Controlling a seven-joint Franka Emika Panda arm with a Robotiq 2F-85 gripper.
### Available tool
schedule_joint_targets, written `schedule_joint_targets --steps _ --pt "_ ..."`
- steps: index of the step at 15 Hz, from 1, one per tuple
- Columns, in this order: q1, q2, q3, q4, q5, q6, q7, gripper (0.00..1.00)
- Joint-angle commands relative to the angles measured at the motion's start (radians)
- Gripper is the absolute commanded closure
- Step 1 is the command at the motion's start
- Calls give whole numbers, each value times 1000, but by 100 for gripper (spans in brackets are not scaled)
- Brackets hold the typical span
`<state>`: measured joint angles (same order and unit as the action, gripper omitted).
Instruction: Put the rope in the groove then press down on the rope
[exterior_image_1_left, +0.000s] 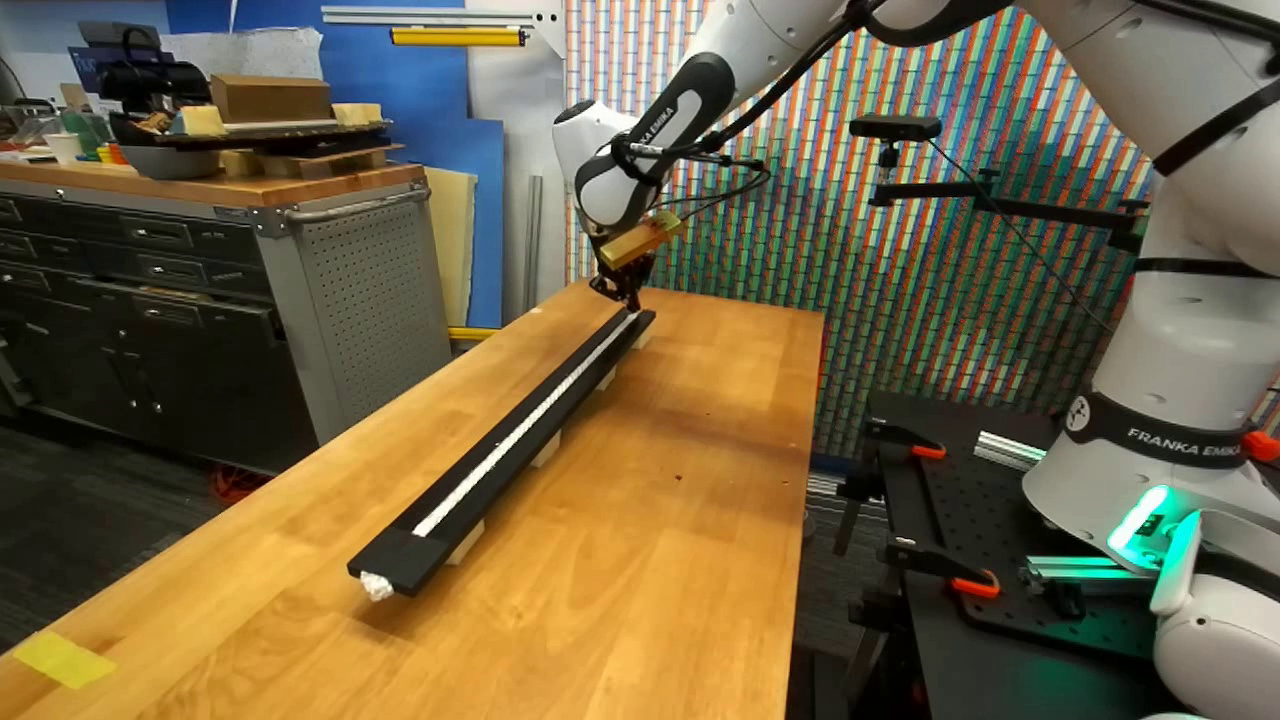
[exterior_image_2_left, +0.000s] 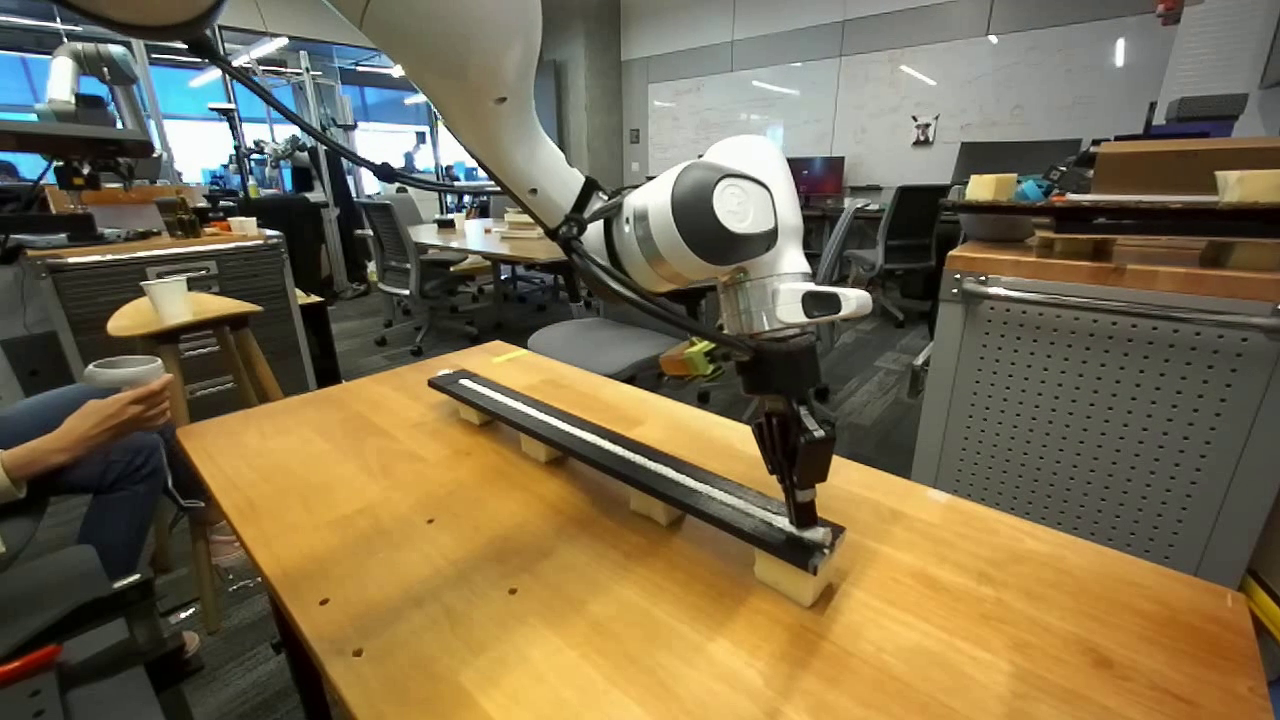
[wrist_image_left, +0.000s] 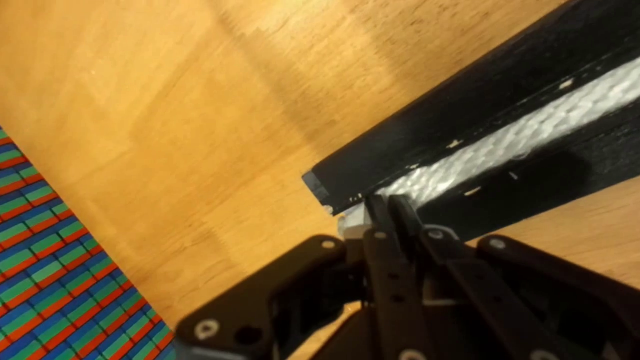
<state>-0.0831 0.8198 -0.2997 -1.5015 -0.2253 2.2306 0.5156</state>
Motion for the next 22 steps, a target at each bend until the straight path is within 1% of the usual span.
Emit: schedule_joint_targets --steps 1,2,7,14,18,22 --pt "-22 62 -2 94 41 -55 -7 92" --pt "-26 71 -1 106 48 -64 -8 90" --pt "-57 113 17 154 93 -108 -28 91" --pt "-107 159 50 230 161 -133 -72 91" --pt "-93 144 44 211 149 -113 -70 90" --pt "-59 86 27 131 119 -56 -54 91"
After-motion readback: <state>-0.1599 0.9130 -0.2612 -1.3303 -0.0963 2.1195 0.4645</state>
